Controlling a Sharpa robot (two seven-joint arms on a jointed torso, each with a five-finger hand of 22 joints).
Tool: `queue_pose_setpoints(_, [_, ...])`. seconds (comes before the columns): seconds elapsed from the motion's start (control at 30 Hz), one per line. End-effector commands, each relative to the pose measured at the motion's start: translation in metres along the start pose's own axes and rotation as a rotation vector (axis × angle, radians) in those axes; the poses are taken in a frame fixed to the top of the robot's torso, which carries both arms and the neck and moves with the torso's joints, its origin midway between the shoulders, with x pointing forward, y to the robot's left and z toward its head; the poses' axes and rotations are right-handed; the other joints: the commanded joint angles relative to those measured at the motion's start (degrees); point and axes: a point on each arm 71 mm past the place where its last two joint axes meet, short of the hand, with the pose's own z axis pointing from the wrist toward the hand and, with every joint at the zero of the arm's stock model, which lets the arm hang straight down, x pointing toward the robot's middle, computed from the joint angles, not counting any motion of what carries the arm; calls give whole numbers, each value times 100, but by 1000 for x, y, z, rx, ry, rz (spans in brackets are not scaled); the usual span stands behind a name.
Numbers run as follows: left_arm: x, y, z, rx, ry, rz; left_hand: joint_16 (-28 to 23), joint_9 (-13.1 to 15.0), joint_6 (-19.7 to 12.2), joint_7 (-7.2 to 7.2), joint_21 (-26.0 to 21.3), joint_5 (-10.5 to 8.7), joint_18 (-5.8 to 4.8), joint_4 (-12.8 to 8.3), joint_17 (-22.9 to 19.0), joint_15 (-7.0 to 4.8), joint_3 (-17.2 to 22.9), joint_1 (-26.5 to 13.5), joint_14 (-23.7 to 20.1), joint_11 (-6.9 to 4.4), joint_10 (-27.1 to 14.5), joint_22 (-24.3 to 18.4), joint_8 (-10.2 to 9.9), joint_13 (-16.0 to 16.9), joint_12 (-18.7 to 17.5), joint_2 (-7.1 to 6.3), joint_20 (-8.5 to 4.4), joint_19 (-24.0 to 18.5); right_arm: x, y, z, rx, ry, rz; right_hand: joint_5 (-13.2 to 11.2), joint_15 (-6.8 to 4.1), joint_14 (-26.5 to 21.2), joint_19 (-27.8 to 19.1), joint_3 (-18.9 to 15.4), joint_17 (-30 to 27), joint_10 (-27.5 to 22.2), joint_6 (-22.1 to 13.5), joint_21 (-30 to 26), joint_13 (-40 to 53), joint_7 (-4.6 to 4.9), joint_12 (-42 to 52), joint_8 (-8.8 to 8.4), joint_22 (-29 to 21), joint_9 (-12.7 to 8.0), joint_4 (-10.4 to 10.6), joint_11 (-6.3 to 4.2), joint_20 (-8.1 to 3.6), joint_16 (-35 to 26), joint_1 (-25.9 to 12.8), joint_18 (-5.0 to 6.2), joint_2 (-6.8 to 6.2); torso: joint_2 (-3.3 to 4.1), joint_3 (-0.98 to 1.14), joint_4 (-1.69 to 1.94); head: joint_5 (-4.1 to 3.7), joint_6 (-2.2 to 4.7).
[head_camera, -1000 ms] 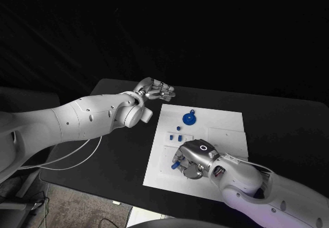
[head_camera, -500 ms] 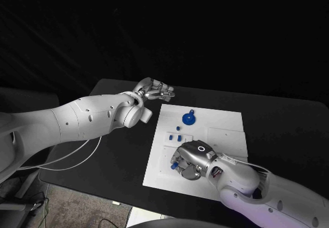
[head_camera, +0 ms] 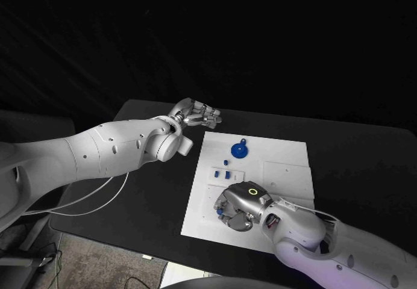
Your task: Assemble the parts on the task board
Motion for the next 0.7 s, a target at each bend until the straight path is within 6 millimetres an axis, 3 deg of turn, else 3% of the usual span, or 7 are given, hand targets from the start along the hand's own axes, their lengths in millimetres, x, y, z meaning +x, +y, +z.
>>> queue_pose_setpoints(0.03, [2, -1, 0, 5, 14, -9, -11, 0, 8, 33, 18, 18, -30, -26, 5, 12, -22, 6, -6, 16, -39, -6, -17, 4, 21, 48, -5, 28, 4, 0, -1, -3, 14, 12, -33, 35, -3, 210, -1, -12, -53, -49, -12, -9, 4, -32, 9, -18, -5, 41, 7, 54, 13, -3, 117, -61, 1, 3, -2, 0, 3])
queue_pose_setpoints(0.47, [1, -1, 0, 3, 13, -9, -11, 0, 8, 33, 18, 18, -30, -26, 5, 12, -22, 6, -6, 16, -39, -6, -17, 4, 21, 48, -5, 28, -2, -2, -3, -6, -74, 51, -88, 85, -82, 186, -73, -58, -526, -384, -63, -9, 26, -17, 8, -127, -12, 83, 128, 97, -2, 50, 192, -275, 1, 4, -2, -16, 18])
queue_pose_setpoints(0.7, [0, -1, 0, 3, 12, -9, -11, 0, 8, 33, 18, 18, -30, -26, 5, 12, -22, 6, -6, 16, -39, -6, -17, 4, 21, 48, -5, 28, -6, -3, -6, -13, -119, 78, -99, 102, -87, 201, -294, -90, -636, -468, -97, -11, 13, -7, 8, -211, -12, 136, 149, 122, 2, 143, 226, -298, 0, 3, -1, -30, 29])
